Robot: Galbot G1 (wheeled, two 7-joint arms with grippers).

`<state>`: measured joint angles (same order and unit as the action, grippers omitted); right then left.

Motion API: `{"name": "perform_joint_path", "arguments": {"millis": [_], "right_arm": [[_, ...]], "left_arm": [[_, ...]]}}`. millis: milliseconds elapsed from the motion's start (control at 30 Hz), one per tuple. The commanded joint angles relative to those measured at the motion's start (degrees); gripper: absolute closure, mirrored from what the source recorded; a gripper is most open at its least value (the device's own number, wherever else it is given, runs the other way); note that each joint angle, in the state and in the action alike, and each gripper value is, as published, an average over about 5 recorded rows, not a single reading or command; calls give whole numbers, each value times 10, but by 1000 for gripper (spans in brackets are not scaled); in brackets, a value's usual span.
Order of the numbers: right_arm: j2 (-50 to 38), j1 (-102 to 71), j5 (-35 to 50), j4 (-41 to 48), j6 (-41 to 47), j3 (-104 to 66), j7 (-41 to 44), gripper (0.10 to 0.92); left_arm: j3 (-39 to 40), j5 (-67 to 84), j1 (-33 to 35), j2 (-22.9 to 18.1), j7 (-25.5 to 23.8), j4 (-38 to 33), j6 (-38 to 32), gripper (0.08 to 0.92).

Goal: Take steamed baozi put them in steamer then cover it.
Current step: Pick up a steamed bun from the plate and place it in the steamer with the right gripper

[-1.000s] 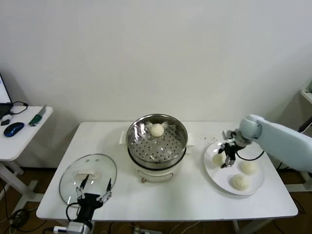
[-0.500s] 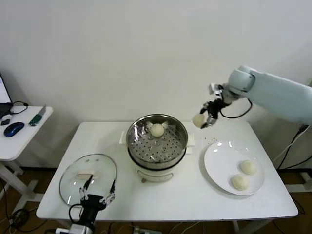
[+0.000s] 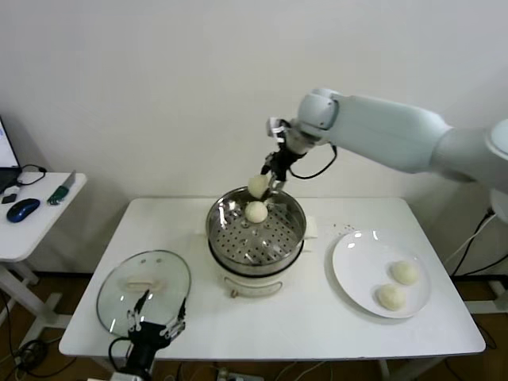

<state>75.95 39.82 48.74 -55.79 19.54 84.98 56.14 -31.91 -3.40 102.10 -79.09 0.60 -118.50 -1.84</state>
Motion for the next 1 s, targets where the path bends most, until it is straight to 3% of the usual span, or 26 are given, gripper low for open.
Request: {"name": "perform_joint_path", "arguments": {"millis": [33,600,833,1000], "right_arm": [[91,-48,2,29,10,18,-11,313],[111,-102,-67,75,-6,26,-4,299],[106,-101,-83,77,-5,19,0,215],[80,-75,-79,53,-5,12,11,203]], "left_arm": [[2,0,4,1,0,0,-1,177],[3,1,-1,2,1,9,0,177],[2,1,0,2,3,11,-1,177],[1,1,2,2,5,11,-2,177]]}}
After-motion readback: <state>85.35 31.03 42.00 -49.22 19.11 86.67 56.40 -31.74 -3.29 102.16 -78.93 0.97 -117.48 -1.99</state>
